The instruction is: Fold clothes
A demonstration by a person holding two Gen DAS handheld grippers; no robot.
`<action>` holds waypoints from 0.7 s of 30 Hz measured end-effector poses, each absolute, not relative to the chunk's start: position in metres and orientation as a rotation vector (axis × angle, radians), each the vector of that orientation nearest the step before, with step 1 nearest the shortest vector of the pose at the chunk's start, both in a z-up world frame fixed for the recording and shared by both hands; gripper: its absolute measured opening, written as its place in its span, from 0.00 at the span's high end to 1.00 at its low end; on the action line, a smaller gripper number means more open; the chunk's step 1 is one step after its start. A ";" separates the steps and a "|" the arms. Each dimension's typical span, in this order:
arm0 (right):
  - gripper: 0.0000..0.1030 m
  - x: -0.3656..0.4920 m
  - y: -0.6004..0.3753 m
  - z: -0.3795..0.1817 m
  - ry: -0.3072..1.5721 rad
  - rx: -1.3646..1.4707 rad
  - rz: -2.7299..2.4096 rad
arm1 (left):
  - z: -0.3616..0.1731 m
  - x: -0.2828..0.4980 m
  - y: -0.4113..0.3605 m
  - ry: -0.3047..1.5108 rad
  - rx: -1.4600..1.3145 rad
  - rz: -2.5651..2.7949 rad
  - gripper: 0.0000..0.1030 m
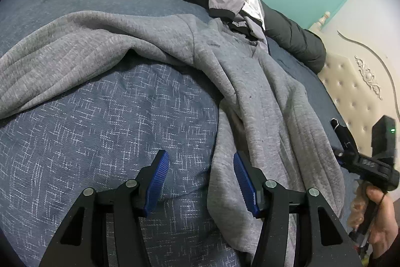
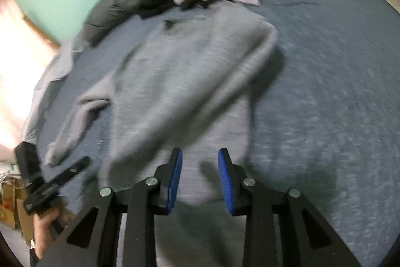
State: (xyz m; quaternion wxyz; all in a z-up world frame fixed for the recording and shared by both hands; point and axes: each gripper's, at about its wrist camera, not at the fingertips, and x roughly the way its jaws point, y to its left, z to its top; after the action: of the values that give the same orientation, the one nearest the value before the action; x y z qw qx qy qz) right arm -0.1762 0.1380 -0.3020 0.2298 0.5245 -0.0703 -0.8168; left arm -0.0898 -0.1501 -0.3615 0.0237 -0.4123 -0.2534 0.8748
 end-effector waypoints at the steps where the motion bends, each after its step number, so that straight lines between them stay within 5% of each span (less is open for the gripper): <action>1: 0.72 -0.177 0.138 -0.308 -0.185 1.469 -2.229 | -0.362 -0.090 -0.150 -0.784 -1.277 2.706 0.44; 7: 0.70 -0.179 0.133 -0.335 -0.170 1.530 -2.144 | -0.364 -0.092 -0.148 -0.777 -1.287 2.700 0.43; 9: 0.88 -0.177 0.130 -0.335 -0.158 1.493 -2.140 | -0.365 -0.091 -0.148 -0.777 -1.289 2.699 0.43; 11: 0.93 -0.175 0.131 -0.334 -0.142 1.464 -2.149 | -0.366 -0.091 -0.148 -0.780 -1.293 2.699 0.43; 21: 0.94 -0.181 0.192 -0.285 -0.135 1.311 -2.364 | -0.370 -0.090 -0.149 -0.791 -1.298 2.695 0.43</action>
State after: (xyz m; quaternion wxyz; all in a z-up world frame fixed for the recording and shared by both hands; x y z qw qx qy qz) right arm -0.1810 0.1922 -0.2846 0.2160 0.4730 -0.0486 -0.8528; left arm -0.0900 -0.1494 -0.3697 0.0239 -0.4193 -0.2555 0.8708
